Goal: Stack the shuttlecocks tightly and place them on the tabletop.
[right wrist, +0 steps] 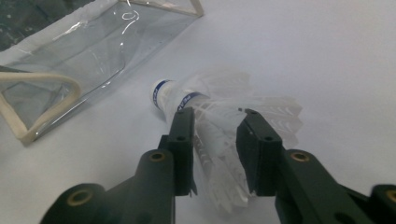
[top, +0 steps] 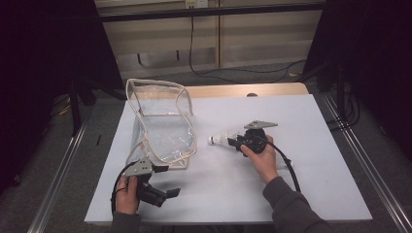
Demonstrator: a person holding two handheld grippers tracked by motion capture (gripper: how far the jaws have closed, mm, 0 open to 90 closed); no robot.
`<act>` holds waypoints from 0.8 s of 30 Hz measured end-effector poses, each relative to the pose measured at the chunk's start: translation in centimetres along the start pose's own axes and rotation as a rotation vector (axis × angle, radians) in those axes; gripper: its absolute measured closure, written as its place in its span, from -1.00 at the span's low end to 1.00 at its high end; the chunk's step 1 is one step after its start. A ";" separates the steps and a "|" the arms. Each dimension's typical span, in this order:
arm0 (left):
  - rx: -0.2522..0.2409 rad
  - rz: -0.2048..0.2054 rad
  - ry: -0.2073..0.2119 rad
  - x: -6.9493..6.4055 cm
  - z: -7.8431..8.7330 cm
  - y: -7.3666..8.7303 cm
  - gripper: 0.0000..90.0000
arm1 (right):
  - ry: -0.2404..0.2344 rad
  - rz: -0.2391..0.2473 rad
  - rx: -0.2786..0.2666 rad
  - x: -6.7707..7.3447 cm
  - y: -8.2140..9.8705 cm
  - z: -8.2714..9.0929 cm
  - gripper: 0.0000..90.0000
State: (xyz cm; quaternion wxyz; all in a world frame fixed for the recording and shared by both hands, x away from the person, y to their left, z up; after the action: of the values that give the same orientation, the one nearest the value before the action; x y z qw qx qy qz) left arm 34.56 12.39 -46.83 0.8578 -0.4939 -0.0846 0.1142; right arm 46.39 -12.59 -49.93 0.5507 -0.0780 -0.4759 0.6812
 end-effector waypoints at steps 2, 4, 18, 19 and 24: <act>-0.001 0.001 0.000 0.0 0.0 0.0 -0.92 | 0.010 0.007 -0.005 -0.1 0.0 0.0 0.39; 0.000 0.000 0.000 0.0 0.0 0.0 -0.92 | 0.017 0.005 -0.011 -0.2 -0.1 0.1 0.37; -0.004 0.001 0.000 0.0 -0.1 -0.1 -0.92 | 0.034 0.000 -0.036 -0.5 -0.6 0.4 0.40; -0.004 0.001 0.001 0.0 -0.1 -0.1 -0.92 | 0.036 0.000 -0.035 -0.5 -0.6 0.4 0.39; -0.005 0.001 0.001 -0.1 -0.1 -0.1 -0.92 | 0.040 0.005 -0.039 -0.6 -0.6 0.4 0.39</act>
State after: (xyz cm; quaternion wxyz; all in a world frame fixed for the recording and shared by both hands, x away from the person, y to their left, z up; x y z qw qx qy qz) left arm 34.53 12.27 -46.81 0.8566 -0.4961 -0.0840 0.1143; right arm 46.77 -13.33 -49.50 0.5567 -0.1037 -0.4778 0.6716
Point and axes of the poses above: each handheld gripper's, and its own axes: z roughly backward along the jaws, y roughly out of its underside, x roughly to its left, the point moved 9 cm from there along -z, roughly forward along the jaws, and after that the axes turned 14 degrees about -z, right-handed, at the moved point
